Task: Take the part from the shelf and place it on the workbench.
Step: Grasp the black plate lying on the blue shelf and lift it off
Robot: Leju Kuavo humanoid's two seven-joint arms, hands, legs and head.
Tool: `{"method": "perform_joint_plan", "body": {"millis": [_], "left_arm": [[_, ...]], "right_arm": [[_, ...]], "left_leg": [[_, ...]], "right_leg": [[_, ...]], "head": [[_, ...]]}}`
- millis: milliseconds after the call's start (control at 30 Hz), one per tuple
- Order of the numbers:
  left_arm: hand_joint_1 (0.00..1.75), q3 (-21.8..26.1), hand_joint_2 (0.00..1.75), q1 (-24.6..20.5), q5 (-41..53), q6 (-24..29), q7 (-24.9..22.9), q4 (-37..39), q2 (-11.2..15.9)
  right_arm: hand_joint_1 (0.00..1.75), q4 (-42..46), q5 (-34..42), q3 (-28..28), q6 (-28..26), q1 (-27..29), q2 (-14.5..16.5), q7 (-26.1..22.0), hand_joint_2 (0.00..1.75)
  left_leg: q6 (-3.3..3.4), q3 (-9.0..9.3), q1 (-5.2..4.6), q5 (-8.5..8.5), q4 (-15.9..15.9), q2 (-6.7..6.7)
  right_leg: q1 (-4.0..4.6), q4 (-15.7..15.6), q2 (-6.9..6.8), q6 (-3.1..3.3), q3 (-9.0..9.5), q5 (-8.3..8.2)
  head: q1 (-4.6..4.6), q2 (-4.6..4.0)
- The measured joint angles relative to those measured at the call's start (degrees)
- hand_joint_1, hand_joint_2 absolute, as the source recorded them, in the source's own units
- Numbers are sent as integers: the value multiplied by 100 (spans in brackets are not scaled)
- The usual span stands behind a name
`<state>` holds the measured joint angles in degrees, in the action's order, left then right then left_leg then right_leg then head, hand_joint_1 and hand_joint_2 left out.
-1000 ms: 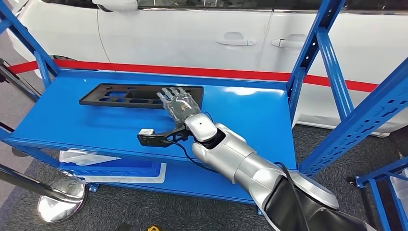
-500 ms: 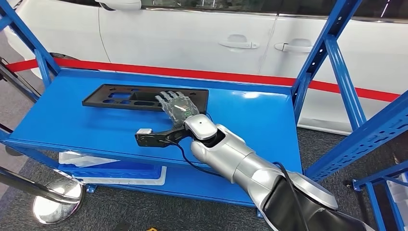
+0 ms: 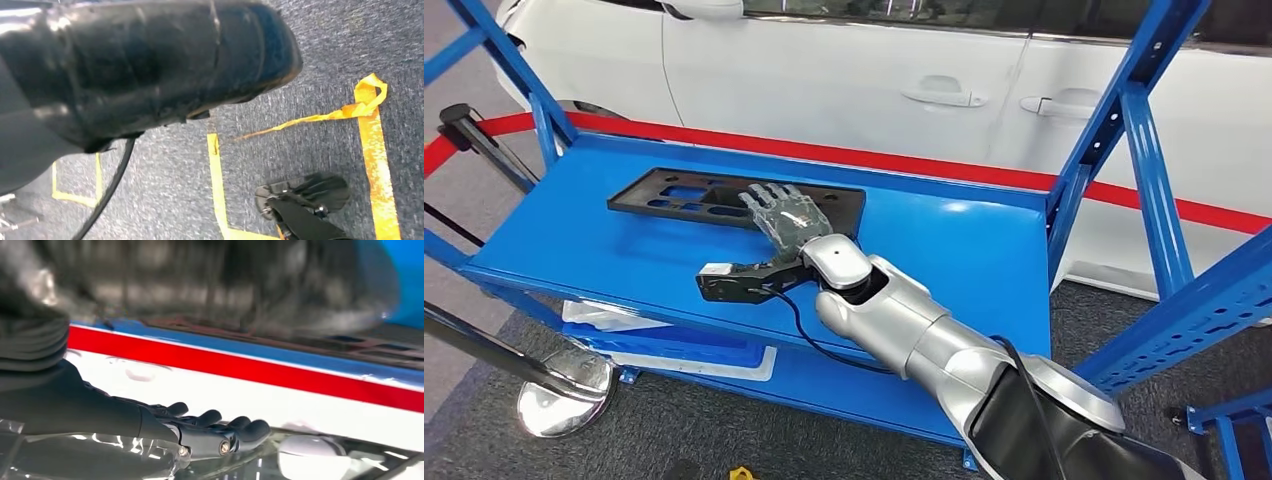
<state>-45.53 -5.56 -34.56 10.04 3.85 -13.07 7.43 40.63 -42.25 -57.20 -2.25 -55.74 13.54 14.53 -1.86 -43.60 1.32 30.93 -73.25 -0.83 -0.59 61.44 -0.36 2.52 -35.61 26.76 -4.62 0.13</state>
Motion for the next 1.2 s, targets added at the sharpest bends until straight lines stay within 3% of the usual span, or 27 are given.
{"method": "perform_joint_plan", "body": {"millis": [33, 67, 100, 167, 233, 333, 400, 500, 533, 567, 633, 700, 833, 900, 1000, 1033, 1067, 1100, 1167, 1200], "left_arm": [[0, 0, 0, 6, -1, -2, 11, 0, -3], [0, 0, 0, 13, -3, -4, 24, 0, -7], [0, 0, 0, 17, -7, -5, 37, 0, -9], [0, 0, 0, 8, -17, -10, 61, 0, -10], [0, 0, 0, -7, -25, -18, 74, 0, -9], [0, -1, 0, 12, -28, -24, 79, 1, -7], [0, -2, 0, 17, -27, -44, 90, 2, -11], [0, -2, 0, -3, -26, -68, 163, 2, -15], [0, -2, 0, -1, -26, -63, 196, 2, -17], [0, -2, 0, 4, -26, -58, 224, 2, -18], [0, -2, 0, 11, -26, -55, 253, 2, -21], [0, -2, 0, 7, -26, -54, 263, 2, -23], [0, -2, 0, 21, -25, -51, 268, 2, -25], [0, -3, 0, 18, -24, -49, 268, 2, -27], [0, -6, 0, 20, -23, -45, 269, 1, -29], [0, -8, 0, 30, -24, -44, 269, 1, -31], [0, -9, 0, 40, -25, -44, 270, 1, -34], [0, -10, 0, 47, -26, -44, 271, 1, -37], [0, -12, 0, 45, -28, -44, 270, 1, -38], [0, -14, 0, 41, -33, -44, 269, 2, -38]], "right_arm": [[0, 0, -1, -1, -1, 5, -1, 0, 0], [0, 0, -3, -1, -4, 4, 0, 1, 0], [0, 1, -6, -2, -12, -2, 1, 5, 0], [0, 12, -15, -3, -36, -15, 2, 17, 0], [0, 22, -19, -3, -56, -17, 2, 25, 0], [0, 37, -20, -4, -72, -17, -1, 31, 0], [0, 47, -31, -4, -126, -25, -7, 38, 0], [0, 48, -94, -4, -287, 24, -25, 67, 0], [0, 48, -136, -4, -333, 53, -34, 87, 0], [0, 49, -191, -4, -374, 73, -44, 110, 0], [0, 64, -327, -4, -434, 87, -61, 154, 0], [0, 95, -431, -4, -463, 91, -68, 178, 0], [0, 143, -532, -4, -482, 107, -74, 227, 0], [0, 170, -610, -4, -499, 102, -71, 242, 0], [0, 188, -716, -4, -507, 111, -69, 259, 0], [0, 190, -740, -4, -504, 123, -70, 271, 0], [0, 190, -763, -4, -502, 132, -71, 286, 0], [0, 191, -785, -4, -501, 137, -71, 304, 0], [0, 201, -833, -4, -499, 135, -72, 333, 0], [0, 206, -859, -4, -493, 132, -74, 345, 0]], "left_leg": [[14, -44, -3, -50, -52, 2], [40, 28, -12, -202, 121, 14], [76, 194, -28, -408, 465, 47], [152, 554, -108, -652, 1176, 220], [199, 680, -186, -662, 1443, 308], [261, 757, -185, -716, 1580, 200], [308, 839, -149, -750, 1684, 158], [364, 862, -147, -715, 1685, 95], [366, 866, -144, -698, 1672, 69], [357, 871, -139, -677, 1652, 44], [314, 878, -124, -613, 1575, 1], [249, 847, -128, -539, 1471, -31], [143, 833, -110, -479, 1419, -40], [89, 728, -100, -344, 1152, -10], [20, 147, -70, -41, 150, 21], [11, -16, -63, -48, -54, 25], [12, -79, -60, -160, -47, 30], [20, -25, -58, -372, 181, 34], [52, 279, -77, -807, 929, 61], [75, 423, -103, -910, 1231, 72]], "right_leg": [[19, 0, -45, 12, 8, 9], [35, 0, -88, 20, 21, 20], [47, 0, -127, 25, 39, 33], [64, -17, -201, 14, 70, 53], [69, -48, -271, -22, 86, 58], [55, -54, -291, -105, 113, 99], [47, 296, -140, -146, -35, 307], [41, 1308, 3, -180, -587, 671], [36, 1438, 11, -193, -693, 642], [26, 1356, 13, -202, -695, 510], [2, 700, 26, -205, -434, 112], [1, 137, 58, -180, -171, -81], [23, -13, 71, -70, -75, -71], [-6, -67, 57, -11, 12, -59], [1, -90, 40, 27, 116, 12], [6, -90, 39, 26, 148, 42], [8, -89, 41, 23, 187, 75], [9, -90, 42, 17, 238, 111], [7, -101, 42, -11, 344, 189], [8, -112, 42, -33, 376, 218]], "head": [[1, 0], [1, 0], [2, 0], [3, 0], [5, 0], [11, 0], [29, 0], [48, 0], [47, 0], [48, 0], [51, 0], [53, 0], [54, 0], [32, 0], [16, 0], [16, 0], [15, 0], [16, 0], [21, 0], [20, 0]]}}
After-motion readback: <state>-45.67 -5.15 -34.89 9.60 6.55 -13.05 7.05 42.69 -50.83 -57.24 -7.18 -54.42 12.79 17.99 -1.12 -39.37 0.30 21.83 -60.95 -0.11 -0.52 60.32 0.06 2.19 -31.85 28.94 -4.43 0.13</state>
